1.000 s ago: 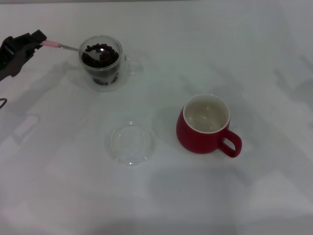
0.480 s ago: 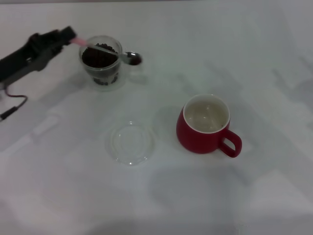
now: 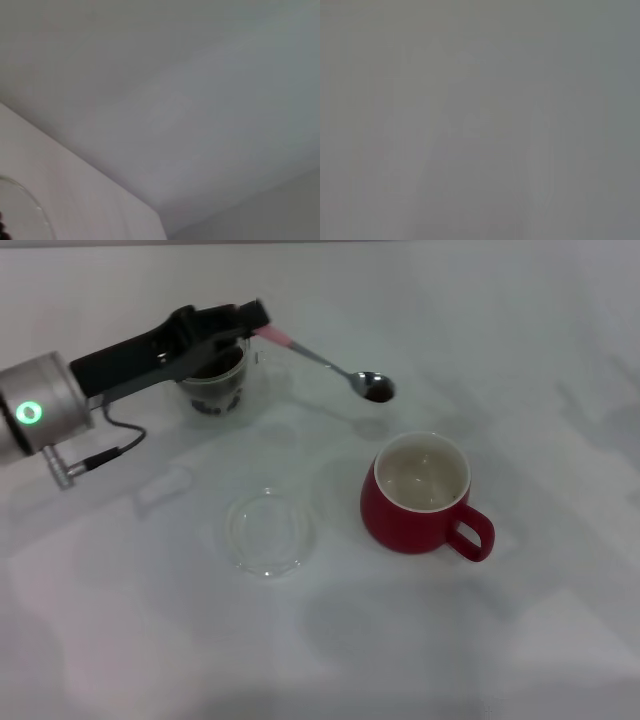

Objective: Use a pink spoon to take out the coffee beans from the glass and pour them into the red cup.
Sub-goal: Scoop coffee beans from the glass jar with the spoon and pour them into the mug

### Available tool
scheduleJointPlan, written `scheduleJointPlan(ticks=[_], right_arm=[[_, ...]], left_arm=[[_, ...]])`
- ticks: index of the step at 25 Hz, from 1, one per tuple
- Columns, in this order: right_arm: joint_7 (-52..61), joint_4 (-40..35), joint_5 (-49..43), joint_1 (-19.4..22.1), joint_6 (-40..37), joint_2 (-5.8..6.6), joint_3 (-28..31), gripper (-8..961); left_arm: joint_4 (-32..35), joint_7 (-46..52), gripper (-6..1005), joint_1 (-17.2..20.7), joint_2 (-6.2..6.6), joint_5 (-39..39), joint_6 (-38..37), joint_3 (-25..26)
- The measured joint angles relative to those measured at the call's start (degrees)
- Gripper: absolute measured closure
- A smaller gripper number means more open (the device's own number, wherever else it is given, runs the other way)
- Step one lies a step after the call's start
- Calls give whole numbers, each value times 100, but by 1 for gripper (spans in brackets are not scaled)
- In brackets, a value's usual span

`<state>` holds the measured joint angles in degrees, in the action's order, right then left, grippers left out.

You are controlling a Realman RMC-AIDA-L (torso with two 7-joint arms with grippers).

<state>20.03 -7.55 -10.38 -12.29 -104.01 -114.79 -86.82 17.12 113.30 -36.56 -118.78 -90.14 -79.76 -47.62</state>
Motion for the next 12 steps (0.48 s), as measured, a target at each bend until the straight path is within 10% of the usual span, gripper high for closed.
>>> scheduleJointPlan(ticks=[12], right_arm=[[-3,0,7,7,20,-7,25,82]], left_arm=[[-152,-252,870,-386,-50,8,58,-507]])
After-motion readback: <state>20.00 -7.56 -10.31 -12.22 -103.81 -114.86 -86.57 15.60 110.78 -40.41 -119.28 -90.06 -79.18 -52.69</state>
